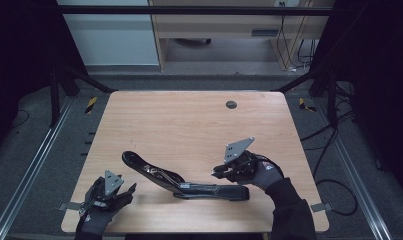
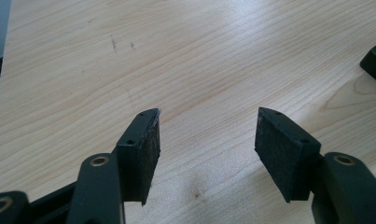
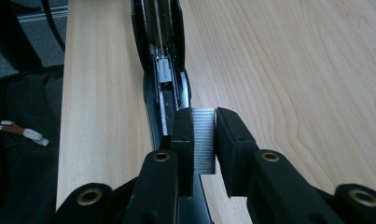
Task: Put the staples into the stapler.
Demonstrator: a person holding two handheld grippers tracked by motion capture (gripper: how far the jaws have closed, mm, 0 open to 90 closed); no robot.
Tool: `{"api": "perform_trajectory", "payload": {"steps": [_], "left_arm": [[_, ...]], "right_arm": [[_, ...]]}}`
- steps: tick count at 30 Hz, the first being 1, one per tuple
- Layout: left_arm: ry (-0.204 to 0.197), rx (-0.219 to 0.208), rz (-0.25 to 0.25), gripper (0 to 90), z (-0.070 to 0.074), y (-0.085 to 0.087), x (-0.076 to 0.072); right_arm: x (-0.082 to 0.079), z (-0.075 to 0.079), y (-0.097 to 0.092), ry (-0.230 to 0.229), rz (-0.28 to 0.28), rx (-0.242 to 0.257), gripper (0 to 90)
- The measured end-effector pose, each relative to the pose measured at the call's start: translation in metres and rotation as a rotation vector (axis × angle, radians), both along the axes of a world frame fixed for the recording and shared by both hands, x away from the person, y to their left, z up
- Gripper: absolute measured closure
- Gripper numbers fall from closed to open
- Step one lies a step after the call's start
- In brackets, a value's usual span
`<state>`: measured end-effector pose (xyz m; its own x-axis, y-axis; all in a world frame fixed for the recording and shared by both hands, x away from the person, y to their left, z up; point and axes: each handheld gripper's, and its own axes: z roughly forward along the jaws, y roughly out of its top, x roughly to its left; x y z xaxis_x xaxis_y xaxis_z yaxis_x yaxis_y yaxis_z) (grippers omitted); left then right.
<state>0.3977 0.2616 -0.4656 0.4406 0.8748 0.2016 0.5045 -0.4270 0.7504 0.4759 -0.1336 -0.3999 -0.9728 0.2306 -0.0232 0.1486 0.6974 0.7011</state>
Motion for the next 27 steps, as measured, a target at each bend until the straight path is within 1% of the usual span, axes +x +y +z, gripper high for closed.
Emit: {"api": "perform_trajectory", "payload": {"steps": [2,7,8,9,10,11,15,24,27], "left_arm": [[0.002,-0.001,0.002,39.9,0.000,0.000,0.000],[0.004,-0.001,0.001,39.9,-0.001,0.000,0.000],[0.004,-0.002,0.001,39.9,-0.001,0.000,0.000],[0.004,-0.002,0.001,39.9,-0.001,0.000,0.000],[0.005,-0.002,0.001,39.9,0.000,0.000,0.000],[0.004,-0.003,0.002,39.9,0.000,0.000,0.000],[0.005,-0.002,0.001,39.9,-0.001,0.000,0.000],[0.007,-0.003,0.000,39.9,-0.001,0.000,0.000],[0.007,-0.003,0.001,39.9,-0.001,0.000,0.000]], "right_arm": [[-0.001,0.000,0.002,0.002,0.007,-0.003,77.7],[-0.002,0.001,0.008,0.001,0.033,-0.032,77.7],[-0.001,0.002,0.010,-0.005,0.039,-0.038,77.7],[-0.002,0.003,0.011,0.000,0.037,-0.036,77.7],[-0.001,0.002,0.012,-0.005,0.049,-0.036,77.7],[-0.002,0.002,0.013,0.001,0.045,-0.039,77.8],[-0.002,0.000,0.017,0.004,0.059,-0.067,77.8],[-0.002,-0.005,0.025,0.005,0.091,-0.094,77.8],[-0.003,-0.007,0.027,0.012,0.090,-0.106,77.9]]}}
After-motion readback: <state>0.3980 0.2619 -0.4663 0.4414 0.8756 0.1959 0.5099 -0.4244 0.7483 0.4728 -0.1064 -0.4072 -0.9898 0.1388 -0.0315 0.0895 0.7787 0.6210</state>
